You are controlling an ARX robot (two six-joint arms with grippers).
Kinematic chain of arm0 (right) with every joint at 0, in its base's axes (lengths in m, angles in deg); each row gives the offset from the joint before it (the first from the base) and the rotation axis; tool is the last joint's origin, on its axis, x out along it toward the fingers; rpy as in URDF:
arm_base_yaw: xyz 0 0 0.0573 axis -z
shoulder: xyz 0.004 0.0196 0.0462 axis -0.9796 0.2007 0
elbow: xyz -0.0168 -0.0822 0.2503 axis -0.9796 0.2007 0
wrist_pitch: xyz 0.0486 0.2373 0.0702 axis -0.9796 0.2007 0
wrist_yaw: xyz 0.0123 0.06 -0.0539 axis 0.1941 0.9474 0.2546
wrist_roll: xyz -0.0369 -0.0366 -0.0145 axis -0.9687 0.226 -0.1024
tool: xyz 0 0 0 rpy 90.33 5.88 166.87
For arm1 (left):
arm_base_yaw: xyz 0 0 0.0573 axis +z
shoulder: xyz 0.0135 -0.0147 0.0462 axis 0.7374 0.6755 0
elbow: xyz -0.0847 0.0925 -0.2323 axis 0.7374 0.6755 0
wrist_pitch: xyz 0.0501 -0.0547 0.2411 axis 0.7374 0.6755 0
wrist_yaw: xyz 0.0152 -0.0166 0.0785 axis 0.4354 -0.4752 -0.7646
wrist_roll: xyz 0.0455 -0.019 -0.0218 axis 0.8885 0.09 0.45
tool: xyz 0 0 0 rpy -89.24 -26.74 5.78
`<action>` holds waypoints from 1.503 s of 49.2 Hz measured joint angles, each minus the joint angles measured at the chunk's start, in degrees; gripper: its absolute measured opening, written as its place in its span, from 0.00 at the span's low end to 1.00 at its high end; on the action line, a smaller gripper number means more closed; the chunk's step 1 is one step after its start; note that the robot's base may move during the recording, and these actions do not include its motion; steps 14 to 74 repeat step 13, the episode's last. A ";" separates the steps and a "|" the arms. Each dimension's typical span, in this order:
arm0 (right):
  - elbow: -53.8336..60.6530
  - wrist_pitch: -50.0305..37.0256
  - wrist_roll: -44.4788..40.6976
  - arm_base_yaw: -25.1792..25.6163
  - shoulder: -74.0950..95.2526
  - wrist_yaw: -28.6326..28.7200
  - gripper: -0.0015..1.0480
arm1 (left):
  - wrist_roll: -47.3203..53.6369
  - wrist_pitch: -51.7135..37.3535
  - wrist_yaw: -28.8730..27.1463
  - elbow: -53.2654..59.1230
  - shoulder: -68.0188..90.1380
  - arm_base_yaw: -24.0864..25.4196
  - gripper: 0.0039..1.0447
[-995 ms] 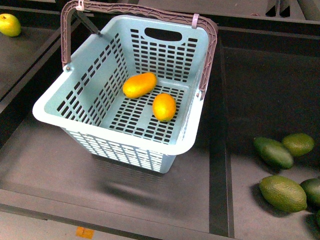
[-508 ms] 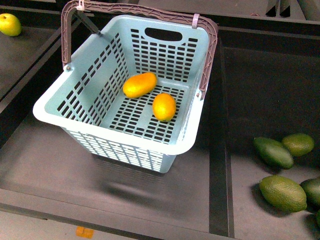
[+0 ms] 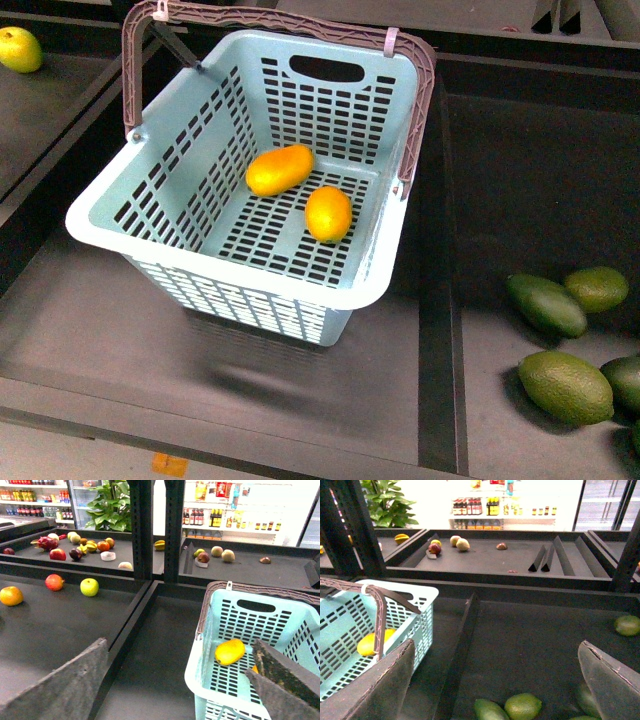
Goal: Pick lemon and mango into basket
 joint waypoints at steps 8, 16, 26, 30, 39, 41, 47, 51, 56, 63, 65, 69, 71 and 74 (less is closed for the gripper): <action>0.00 0.00 0.00 0.00 0.00 0.00 0.92 | 0.09 0.00 0.00 0.00 0.00 0.00 0.94; 0.00 0.00 0.00 0.00 0.00 0.00 0.92 | 0.11 0.00 0.00 0.00 0.00 0.00 0.94; 0.00 0.00 0.00 0.00 0.00 0.00 0.92 | 0.11 0.00 0.00 0.00 0.00 0.00 0.94; 0.00 0.00 0.00 0.00 0.00 0.00 0.92 | 0.11 0.00 0.00 0.00 0.00 0.00 0.94; 0.00 0.00 0.00 0.00 0.00 0.00 0.92 | 0.11 0.00 0.00 0.00 0.00 0.00 0.94; 0.00 0.00 0.00 0.00 0.00 0.00 0.92 | 0.11 0.00 0.00 0.00 0.00 0.00 0.94; 0.00 0.00 0.00 0.00 0.00 0.00 0.92 | 0.11 0.00 0.00 0.00 0.00 0.00 0.94; 0.00 0.00 0.00 0.00 0.00 0.00 0.92 | 0.11 0.00 0.00 0.00 0.00 0.00 0.94; 0.00 0.00 0.00 0.00 0.00 0.00 0.92 | 0.11 0.00 0.00 0.00 0.00 0.00 0.94; 0.00 0.00 0.00 0.00 0.00 0.00 0.92 | 0.11 0.00 0.00 0.00 0.00 0.00 0.94; 0.00 0.00 0.00 0.00 0.00 0.00 0.92 | 0.11 0.00 0.00 0.00 0.00 0.00 0.94; 0.00 0.00 0.00 0.00 0.00 0.00 0.92 | 0.11 0.00 0.00 0.00 0.00 0.00 0.94; 0.00 0.00 0.00 0.00 0.00 0.00 0.92 | 0.11 0.00 0.00 0.00 0.00 0.00 0.94; 0.00 0.00 0.00 0.00 0.00 0.00 0.92 | 0.11 0.00 0.00 0.00 0.00 0.00 0.94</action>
